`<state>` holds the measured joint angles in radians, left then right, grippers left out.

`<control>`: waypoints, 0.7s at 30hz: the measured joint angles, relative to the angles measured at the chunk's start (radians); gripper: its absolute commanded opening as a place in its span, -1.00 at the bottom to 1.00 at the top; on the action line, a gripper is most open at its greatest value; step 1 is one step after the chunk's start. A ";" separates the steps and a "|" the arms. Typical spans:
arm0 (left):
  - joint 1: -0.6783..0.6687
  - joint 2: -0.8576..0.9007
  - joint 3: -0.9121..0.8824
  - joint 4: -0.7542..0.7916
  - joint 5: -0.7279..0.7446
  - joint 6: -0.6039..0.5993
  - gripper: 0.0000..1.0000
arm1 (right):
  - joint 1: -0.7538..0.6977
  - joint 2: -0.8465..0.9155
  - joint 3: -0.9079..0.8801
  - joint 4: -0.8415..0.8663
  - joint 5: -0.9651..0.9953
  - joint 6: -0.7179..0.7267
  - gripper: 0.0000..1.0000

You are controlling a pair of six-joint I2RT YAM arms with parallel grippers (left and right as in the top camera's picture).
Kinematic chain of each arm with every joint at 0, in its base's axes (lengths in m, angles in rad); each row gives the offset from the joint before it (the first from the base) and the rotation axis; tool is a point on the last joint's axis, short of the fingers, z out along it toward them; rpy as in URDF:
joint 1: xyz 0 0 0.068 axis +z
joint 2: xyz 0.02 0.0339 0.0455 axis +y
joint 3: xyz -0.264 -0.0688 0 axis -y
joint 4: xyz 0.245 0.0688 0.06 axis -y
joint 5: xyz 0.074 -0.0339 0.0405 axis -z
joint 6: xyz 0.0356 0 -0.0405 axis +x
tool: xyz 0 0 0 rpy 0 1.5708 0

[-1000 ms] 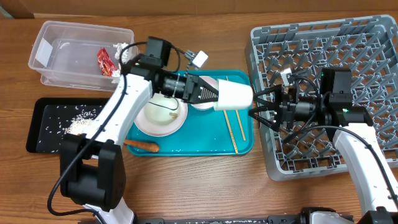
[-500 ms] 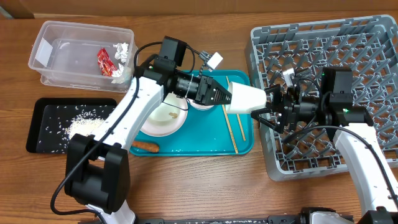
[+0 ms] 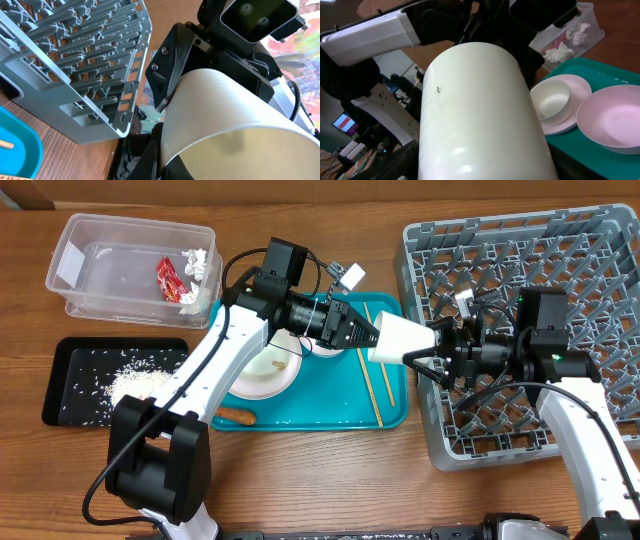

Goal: Sort waste into correct bins and load items into the dishwasher
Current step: 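Hand the white cup from the left gripper to the right gripper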

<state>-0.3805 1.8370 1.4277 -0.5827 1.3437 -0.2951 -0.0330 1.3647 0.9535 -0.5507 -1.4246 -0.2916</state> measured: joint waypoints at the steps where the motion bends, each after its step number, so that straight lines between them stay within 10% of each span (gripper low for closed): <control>1: 0.000 0.000 0.000 0.000 0.000 -0.003 -0.92 | 0.000 0.000 0.000 0.000 0.000 0.000 0.46; 21: -0.026 0.000 0.000 0.002 -0.073 -0.021 -0.66 | -0.002 0.002 0.000 0.018 0.014 0.002 0.15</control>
<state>-0.4061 1.8366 1.4281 -0.5808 1.2709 -0.3161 -0.0349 1.3666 0.9535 -0.5331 -1.4109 -0.2893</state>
